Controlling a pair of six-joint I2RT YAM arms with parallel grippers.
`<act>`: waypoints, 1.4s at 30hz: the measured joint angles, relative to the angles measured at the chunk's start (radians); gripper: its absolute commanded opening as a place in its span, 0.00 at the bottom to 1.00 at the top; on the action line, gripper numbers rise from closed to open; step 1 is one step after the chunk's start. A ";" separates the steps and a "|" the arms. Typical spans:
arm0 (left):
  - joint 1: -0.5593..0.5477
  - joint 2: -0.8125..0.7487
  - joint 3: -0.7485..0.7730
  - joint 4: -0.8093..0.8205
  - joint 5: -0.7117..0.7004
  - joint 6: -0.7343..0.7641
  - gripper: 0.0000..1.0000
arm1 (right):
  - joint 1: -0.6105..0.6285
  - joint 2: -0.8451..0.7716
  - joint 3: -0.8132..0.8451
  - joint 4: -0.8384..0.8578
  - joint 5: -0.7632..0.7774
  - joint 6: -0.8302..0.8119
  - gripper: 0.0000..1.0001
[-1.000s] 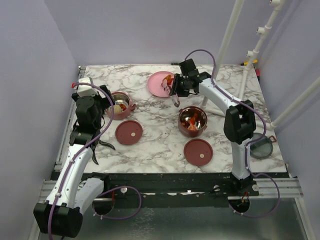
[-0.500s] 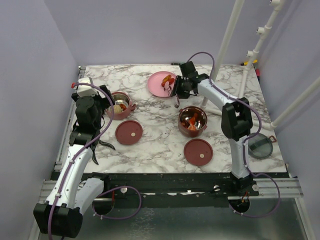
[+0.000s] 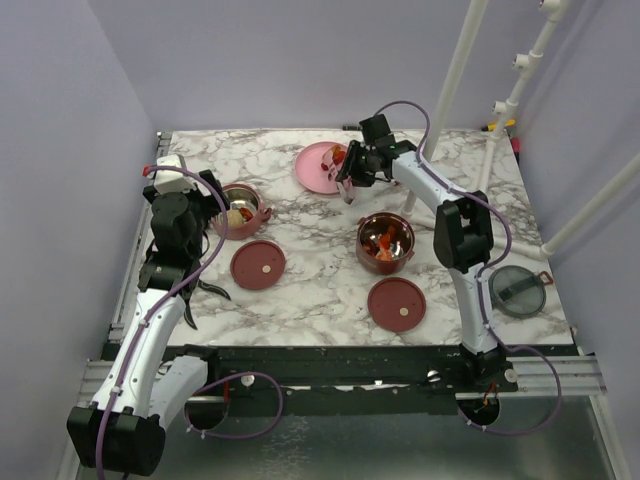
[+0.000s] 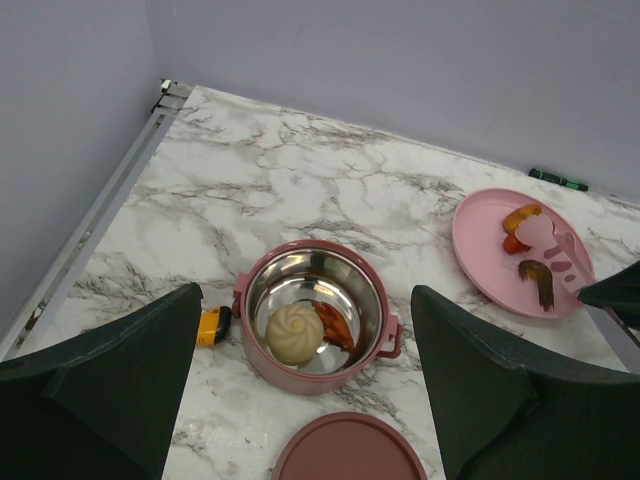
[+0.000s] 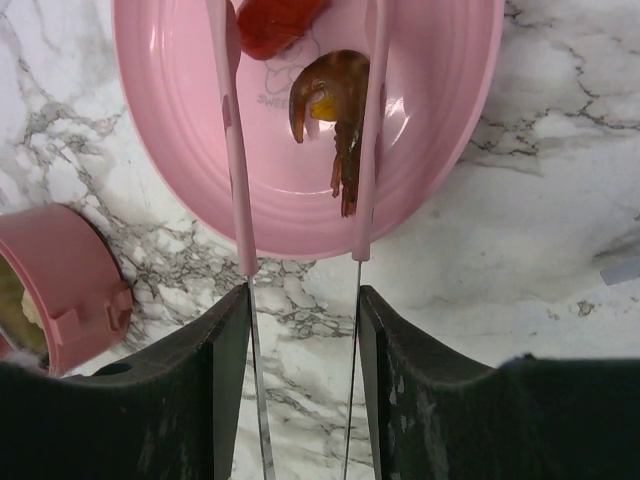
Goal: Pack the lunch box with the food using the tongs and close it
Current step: Adjust the clamp.
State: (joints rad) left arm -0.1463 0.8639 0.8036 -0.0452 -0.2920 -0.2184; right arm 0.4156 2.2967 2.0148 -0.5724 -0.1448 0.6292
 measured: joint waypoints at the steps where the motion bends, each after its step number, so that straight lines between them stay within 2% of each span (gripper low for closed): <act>1: 0.000 0.000 0.000 0.000 0.000 0.000 0.86 | -0.002 0.012 0.018 0.000 -0.003 0.000 0.46; 7: 0.000 0.000 0.000 0.000 0.000 0.000 0.87 | -0.005 0.037 0.050 0.000 -0.006 0.021 0.47; 14: 0.000 0.000 0.000 0.000 0.008 0.000 0.87 | -0.005 0.106 0.164 -0.031 0.014 0.027 0.47; 29: 0.000 0.000 0.000 0.000 0.014 -0.001 0.86 | -0.005 0.090 0.083 -0.121 0.121 -0.043 0.42; 42: 0.000 0.000 0.000 0.000 0.014 -0.001 0.87 | -0.005 0.054 0.076 -0.121 0.065 -0.053 0.39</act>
State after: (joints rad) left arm -0.1463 0.8639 0.8036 -0.0452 -0.2775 -0.2195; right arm 0.4103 2.3508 2.0911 -0.6937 -0.0795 0.5766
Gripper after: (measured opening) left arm 0.865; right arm 0.409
